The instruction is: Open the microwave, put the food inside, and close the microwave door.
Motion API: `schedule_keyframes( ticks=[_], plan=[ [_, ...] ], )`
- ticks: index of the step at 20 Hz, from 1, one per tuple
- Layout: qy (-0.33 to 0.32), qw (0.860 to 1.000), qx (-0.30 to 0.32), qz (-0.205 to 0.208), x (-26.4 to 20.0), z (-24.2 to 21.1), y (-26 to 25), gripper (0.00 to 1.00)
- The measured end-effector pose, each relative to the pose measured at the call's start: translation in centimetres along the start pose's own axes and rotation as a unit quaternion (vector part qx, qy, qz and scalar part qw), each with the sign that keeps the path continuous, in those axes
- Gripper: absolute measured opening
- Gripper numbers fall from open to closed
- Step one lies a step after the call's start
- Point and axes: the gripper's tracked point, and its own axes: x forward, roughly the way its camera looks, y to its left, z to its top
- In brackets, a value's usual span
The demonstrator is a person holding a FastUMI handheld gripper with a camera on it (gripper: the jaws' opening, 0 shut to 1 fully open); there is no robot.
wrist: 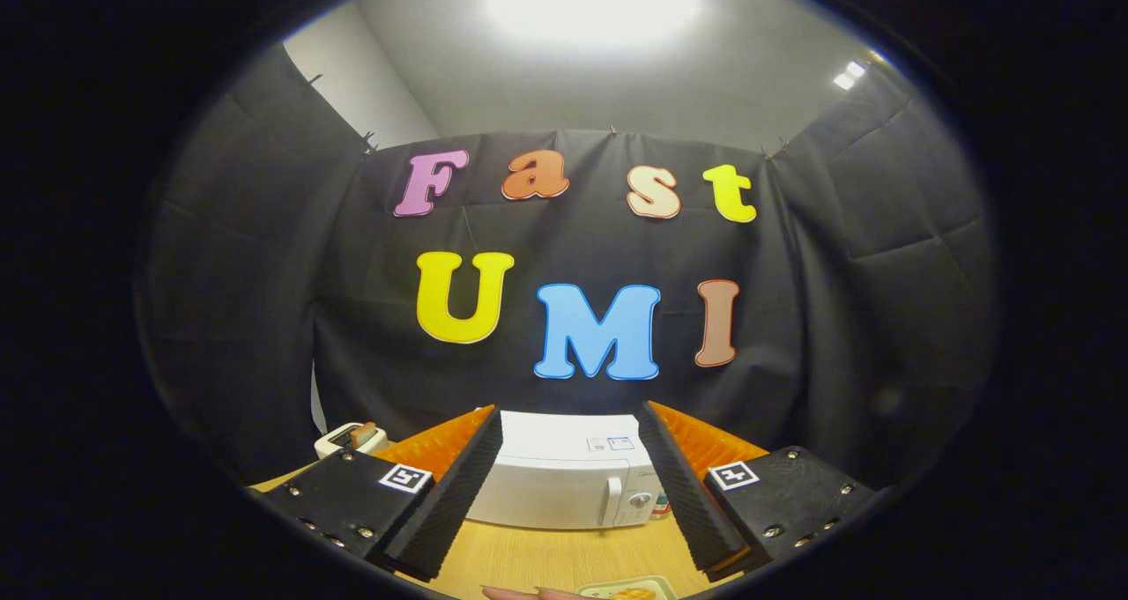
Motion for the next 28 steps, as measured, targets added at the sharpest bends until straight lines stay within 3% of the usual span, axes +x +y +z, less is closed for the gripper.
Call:
schedule_keyframes(
  ticks=[10, 18, 28],
  plan=[
    [0.001, 1.0, 0.001, -0.006, 5.2, -8.0, -2.5, 0.99],
    [0.055, 0.998, 0.016, -0.034, 12.0, -18.9, -7.0, 0.99],
    [0.052, 0.999, -0.001, -0.004, 18.4, -26.8, -7.5, 0.99]
  ],
)
